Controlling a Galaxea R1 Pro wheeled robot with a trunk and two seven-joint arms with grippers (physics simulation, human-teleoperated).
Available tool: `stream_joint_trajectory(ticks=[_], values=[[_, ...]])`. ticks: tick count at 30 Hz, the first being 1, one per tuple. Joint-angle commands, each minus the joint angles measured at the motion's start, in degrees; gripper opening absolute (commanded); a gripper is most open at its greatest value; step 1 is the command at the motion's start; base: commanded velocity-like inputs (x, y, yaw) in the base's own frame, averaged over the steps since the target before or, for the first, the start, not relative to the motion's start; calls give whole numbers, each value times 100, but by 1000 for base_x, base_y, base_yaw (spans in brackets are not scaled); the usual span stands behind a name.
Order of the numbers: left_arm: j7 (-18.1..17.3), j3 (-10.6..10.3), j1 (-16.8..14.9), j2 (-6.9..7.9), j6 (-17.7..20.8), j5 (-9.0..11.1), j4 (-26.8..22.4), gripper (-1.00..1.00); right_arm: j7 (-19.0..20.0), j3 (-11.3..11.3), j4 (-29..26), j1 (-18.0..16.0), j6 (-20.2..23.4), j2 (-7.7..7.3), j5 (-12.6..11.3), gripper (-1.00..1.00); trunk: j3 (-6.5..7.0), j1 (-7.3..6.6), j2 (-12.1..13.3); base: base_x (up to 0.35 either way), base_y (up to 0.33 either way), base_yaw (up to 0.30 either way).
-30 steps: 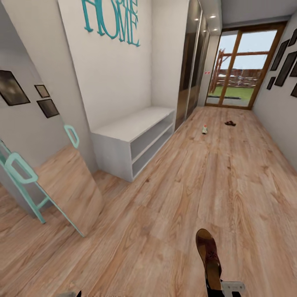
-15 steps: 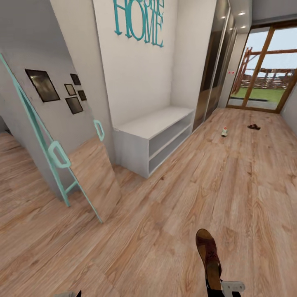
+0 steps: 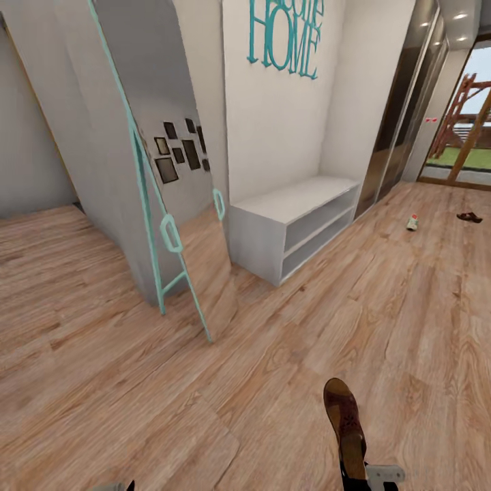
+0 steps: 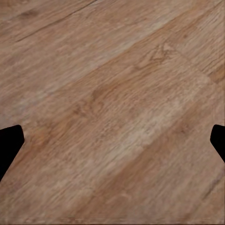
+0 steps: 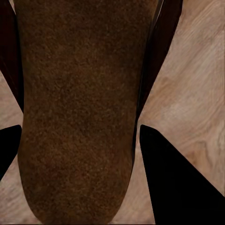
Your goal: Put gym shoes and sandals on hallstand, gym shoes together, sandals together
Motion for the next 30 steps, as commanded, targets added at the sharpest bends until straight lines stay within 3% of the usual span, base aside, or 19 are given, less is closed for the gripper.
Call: stream_joint_trajectory(ticks=[1,17,30], values=[[-55,44,-8,-5,-14,-18,9,100,-16,4,0,-1,-16,-1,-8,-100,-4,-4,-2,-278,221,277],[-59,44,-8,-2,-28,-18,130,100,-17,4,0,-1,-16,-1,-8,-100,-4,-4,-2,-268,216,277],[-64,37,-8,-12,-33,-23,133,100,-15,4,0,-1,-16,-1,-8,-100,-4,-4,-2,-23,20,278]])
